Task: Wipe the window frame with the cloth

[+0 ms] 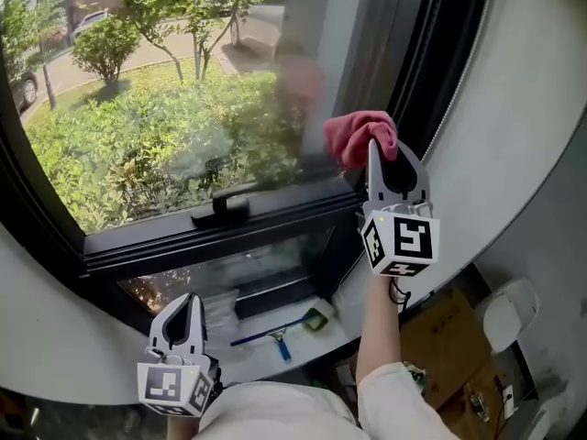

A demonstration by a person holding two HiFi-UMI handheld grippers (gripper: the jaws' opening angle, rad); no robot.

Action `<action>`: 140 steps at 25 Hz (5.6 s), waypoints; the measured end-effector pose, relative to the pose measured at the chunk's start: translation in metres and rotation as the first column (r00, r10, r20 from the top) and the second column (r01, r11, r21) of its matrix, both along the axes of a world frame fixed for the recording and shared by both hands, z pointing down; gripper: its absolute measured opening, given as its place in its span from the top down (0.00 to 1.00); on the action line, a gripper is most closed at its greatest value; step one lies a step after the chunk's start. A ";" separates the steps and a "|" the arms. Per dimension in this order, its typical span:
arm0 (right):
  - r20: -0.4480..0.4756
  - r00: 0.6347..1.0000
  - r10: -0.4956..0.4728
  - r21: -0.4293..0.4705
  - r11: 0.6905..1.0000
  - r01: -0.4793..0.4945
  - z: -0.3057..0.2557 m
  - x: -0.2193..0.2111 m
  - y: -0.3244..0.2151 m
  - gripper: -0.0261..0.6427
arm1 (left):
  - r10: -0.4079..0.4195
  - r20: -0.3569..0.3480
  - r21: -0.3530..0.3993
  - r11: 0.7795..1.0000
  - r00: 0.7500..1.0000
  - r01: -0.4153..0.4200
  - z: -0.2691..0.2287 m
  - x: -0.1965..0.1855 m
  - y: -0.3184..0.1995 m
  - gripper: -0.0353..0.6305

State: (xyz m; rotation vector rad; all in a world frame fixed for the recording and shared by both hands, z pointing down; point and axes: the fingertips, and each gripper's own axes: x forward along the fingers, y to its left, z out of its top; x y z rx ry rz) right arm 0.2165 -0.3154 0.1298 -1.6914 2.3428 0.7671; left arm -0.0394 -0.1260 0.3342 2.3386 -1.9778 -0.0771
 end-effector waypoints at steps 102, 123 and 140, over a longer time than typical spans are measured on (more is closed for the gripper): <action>-0.018 0.975 0.222 0.029 0.975 -0.221 -0.004 0.066 -0.069 0.83 | 0.042 0.004 -0.045 0.998 0.999 -0.041 0.012 0.025 -0.021 0.94; -0.035 0.974 0.225 0.023 0.974 -0.225 0.009 0.065 -0.068 0.83 | 0.038 -0.005 -0.040 0.998 0.999 -0.038 0.010 0.024 -0.020 0.94; -0.046 0.972 0.229 0.015 0.973 -0.229 0.023 0.065 -0.068 0.83 | 0.039 0.004 -0.041 0.998 0.999 -0.039 0.009 0.025 -0.022 0.94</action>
